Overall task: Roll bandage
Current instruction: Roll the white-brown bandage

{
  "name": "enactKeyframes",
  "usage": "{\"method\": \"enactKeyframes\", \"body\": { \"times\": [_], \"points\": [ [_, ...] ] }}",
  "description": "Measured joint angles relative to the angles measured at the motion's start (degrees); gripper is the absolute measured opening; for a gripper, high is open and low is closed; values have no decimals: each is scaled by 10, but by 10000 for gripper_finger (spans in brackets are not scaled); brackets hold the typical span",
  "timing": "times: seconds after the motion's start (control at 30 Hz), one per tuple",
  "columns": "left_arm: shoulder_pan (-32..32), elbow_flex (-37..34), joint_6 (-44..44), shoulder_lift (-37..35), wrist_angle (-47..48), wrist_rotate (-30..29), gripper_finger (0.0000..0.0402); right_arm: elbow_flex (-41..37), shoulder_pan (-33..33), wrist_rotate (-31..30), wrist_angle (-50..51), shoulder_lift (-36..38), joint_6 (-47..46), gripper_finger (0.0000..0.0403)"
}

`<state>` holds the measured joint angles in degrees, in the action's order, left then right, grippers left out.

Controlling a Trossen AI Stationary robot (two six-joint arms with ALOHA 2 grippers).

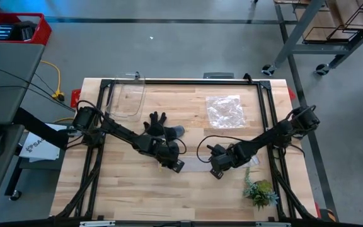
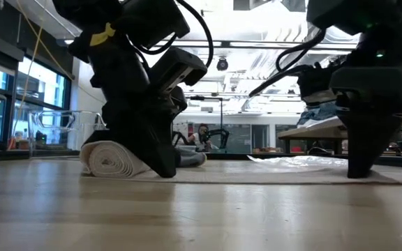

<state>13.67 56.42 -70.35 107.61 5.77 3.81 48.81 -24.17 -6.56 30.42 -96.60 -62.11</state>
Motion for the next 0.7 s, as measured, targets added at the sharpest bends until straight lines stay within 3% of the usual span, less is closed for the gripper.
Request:
{"method": "enactKeyframes", "body": {
  "times": [0.57, 0.7],
  "points": [
    [-14, -1, 5, 1, -148, 26, 0, -1, -3, -12, -15, -1, 6, 0],
    [-25, -1, 47, -22, -174, 30, 0, -1, -3, -13, -15, -1, 5, 0]
  ]
}}
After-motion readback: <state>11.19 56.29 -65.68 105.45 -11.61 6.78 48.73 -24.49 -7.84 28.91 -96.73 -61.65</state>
